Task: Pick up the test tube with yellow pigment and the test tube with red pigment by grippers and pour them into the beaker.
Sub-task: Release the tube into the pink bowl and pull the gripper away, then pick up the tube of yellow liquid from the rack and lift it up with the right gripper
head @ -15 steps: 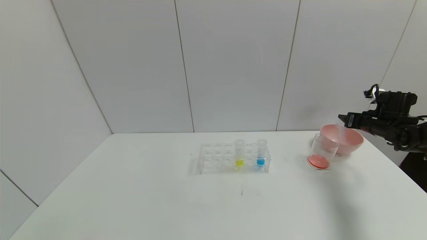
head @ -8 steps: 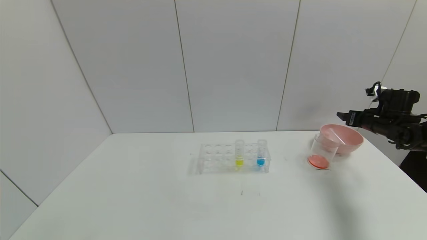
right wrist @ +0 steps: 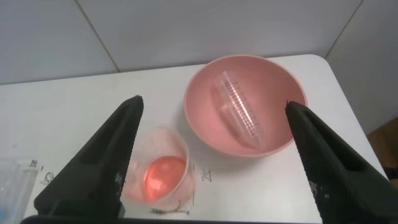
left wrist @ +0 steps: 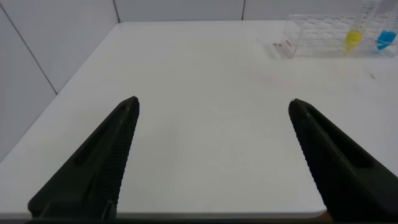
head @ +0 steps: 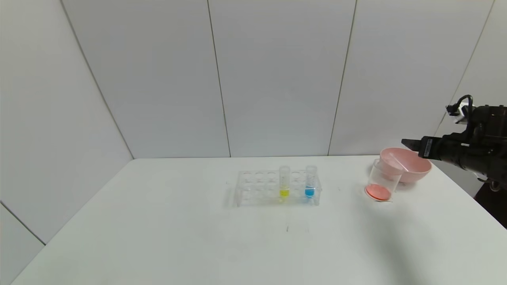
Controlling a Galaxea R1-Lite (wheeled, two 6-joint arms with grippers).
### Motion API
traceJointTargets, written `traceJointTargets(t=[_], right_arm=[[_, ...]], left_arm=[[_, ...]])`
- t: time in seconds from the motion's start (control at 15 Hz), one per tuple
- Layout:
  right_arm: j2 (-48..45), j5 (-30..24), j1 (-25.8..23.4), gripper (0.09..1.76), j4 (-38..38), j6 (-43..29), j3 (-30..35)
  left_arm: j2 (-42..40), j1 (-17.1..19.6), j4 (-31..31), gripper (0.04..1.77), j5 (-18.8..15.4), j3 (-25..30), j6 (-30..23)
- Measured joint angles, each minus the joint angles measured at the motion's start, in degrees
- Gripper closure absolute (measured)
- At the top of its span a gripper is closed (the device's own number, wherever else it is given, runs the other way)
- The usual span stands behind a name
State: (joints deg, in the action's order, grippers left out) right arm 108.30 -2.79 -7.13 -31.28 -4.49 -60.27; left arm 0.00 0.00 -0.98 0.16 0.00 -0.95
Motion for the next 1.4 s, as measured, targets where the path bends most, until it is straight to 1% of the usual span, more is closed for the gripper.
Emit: traceJointTargets(t=[0.33,0.47,0.53,0.67,0.8,1.0,1.2,1.4], right_arm=[[-16.5,-2.8,2.8,0.18,0.0,-0.9,17.6],[-23.1,-2.8,6.0,0.17,0.3,-1.1,23.9],[-26.1,-1.7,8.5,0.17,0.6,-1.1,26.6],[-30.1,3.0,14.5,0.16,2.1,-2.5,29.6],[-32.5,10.6,22.9,0.16,3.1,-5.7,30.8],[-32.8,23.2,36.8,0.15,3.1,-10.0,31.1],[-28.2,34.3,48.7,0.15,2.7,-14.8,29.1],[-20.9,39.8,55.1,0.15,1.4,-17.8,24.7]], left_arm=[[0.0,0.0,0.0,0.09,0.0,0.0,0.0],[0.0,0.0,0.0,0.09,0.0,0.0,0.0],[0.0,0.0,0.0,0.09,0.0,0.0,0.0],[0.0,0.0,0.0,0.09,0.0,0.0,0.0],[0.0,0.0,0.0,0.09,0.0,0.0,0.0],[0.0,0.0,0.0,0.09,0.0,0.0,0.0],[0.0,0.0,0.0,0.09,0.0,0.0,0.0],[0.0,0.0,0.0,0.09,0.0,0.0,0.0]])
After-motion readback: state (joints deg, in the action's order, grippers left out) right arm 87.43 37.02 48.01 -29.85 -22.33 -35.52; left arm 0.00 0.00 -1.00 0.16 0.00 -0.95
